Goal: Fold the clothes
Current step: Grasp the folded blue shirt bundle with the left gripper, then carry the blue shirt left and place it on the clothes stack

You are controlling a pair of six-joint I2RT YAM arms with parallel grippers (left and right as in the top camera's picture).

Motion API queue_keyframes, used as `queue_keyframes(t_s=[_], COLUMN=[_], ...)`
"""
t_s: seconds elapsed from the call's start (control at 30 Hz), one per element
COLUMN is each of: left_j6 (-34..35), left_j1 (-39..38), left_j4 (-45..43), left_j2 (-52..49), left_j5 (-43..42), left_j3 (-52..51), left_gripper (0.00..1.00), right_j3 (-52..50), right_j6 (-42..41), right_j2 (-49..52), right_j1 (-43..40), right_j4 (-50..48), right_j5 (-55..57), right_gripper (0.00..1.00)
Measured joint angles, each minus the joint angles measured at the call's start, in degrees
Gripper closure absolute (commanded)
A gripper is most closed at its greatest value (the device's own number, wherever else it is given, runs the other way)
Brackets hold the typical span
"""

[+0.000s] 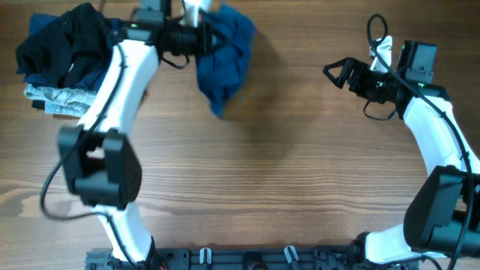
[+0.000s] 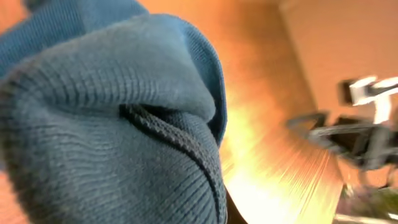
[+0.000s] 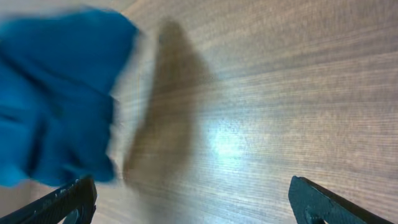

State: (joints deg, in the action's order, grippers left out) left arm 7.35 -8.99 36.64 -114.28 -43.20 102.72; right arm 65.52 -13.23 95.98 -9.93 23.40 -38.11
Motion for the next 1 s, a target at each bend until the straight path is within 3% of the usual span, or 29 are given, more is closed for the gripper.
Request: queue_keyframes(t_s=[0.37,0.53,0.67,0.8,1.0], left_j6=[10.1,14.0,20.3,28.4,39.5], left_j1=[6.0,14.5,20.3,22.7,22.7], left_j4=[-6.9,-10.9,-20.7,-28.9,-33.1], left_j2=[8.7,9.2,9.3,9.3,9.3], left_j5=[10.2,13.0,15.6,28.5,51.3], left_j3=[0.3,0.3,0.3,0.3,0.3], left_gripper=[0.96,0.96,0.96,0.96,0.96], right_j3=[0.0,0.0,0.0,0.0,0.0], right_j6=[1.4,1.6,1.6,1.6,1.6], right_j2=[0.0,0.0,0.0,0.0,0.0], right_j1=[0.0,0.0,0.0,0.1,1.2], right_j4=[5.4,6.5,7.5,8.7,8.8], right_j5=[1.8,2.0,2.1,2.2,2.2], right_gripper=[0.0,0.01,0.0,0.0,0.0])
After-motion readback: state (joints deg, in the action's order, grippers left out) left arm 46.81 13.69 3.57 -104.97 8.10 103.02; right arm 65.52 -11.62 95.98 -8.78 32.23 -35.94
